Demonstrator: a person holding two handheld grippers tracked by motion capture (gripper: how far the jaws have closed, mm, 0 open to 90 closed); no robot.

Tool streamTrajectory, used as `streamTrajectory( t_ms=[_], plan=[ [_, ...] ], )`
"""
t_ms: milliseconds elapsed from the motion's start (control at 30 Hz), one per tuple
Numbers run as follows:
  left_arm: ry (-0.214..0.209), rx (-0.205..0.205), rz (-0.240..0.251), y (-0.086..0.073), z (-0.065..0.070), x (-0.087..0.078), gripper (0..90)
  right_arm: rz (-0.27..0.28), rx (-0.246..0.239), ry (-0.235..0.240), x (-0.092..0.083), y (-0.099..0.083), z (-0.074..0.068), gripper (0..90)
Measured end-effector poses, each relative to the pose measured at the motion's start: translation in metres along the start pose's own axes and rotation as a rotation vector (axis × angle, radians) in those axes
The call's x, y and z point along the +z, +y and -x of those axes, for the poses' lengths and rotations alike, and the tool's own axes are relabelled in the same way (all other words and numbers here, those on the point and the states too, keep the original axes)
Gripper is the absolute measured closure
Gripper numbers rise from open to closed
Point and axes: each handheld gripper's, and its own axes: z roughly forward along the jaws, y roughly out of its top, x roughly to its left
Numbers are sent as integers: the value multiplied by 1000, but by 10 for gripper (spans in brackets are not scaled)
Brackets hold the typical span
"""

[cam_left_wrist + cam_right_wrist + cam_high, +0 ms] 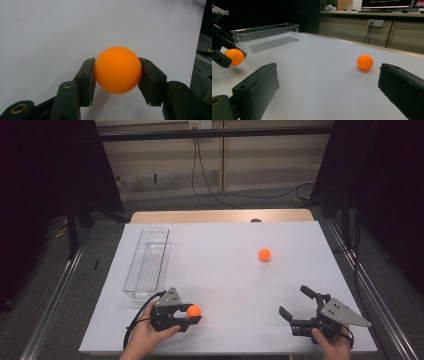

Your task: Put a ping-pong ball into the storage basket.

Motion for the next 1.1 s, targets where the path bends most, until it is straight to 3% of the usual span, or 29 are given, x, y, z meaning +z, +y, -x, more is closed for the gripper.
streamTrajectory(
  t_ms=[1100],
  plan=[
    [29, -32, 4, 17, -6, -10, 509, 3, 6, -3, -1, 0, 0, 24]
  ],
)
